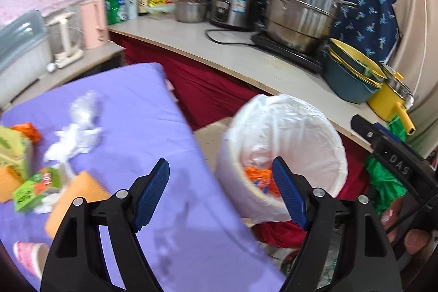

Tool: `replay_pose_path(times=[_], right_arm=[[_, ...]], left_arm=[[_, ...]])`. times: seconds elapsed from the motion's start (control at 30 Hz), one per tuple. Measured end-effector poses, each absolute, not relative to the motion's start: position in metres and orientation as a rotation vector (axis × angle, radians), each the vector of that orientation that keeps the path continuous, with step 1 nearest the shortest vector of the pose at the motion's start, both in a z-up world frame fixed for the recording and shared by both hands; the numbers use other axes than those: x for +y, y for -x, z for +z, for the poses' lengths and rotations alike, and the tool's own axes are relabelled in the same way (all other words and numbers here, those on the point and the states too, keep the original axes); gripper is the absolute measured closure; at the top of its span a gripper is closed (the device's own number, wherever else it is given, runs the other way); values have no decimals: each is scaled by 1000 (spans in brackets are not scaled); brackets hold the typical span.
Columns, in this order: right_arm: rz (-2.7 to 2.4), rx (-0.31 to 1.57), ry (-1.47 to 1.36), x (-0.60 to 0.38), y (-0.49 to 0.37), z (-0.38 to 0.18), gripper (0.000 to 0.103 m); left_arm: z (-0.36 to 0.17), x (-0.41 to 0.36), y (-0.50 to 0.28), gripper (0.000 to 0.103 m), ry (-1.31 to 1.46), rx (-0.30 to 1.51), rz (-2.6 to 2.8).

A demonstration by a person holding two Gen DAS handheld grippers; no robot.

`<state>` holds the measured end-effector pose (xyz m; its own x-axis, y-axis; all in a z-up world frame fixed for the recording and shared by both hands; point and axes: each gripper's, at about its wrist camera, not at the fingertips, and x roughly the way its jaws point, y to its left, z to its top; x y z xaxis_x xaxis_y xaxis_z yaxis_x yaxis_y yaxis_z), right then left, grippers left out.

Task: Collect trash
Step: 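Carry both bags to the white bin and open both grippers to drop them, then grasp the pink paper cup with the left gripper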

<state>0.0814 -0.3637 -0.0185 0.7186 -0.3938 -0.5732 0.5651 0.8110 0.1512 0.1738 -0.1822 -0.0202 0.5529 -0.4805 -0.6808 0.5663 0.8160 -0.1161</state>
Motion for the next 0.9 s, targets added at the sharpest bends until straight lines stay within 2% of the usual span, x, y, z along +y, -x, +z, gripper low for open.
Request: replay_pose_path(times=[0.43, 0.73, 0.9], right_arm=[[-382, 558, -267, -273, -92, 0, 43], [-269, 621, -237, -203, -103, -15, 43], [-222, 661, -233, -171, -109, -30, 43]], left_arm=[[-14, -74, -155, 26, -156, 752, -412], [-37, 13, -142, 25, -165, 802, -275], [-53, 51, -136, 21, -169, 829, -218]])
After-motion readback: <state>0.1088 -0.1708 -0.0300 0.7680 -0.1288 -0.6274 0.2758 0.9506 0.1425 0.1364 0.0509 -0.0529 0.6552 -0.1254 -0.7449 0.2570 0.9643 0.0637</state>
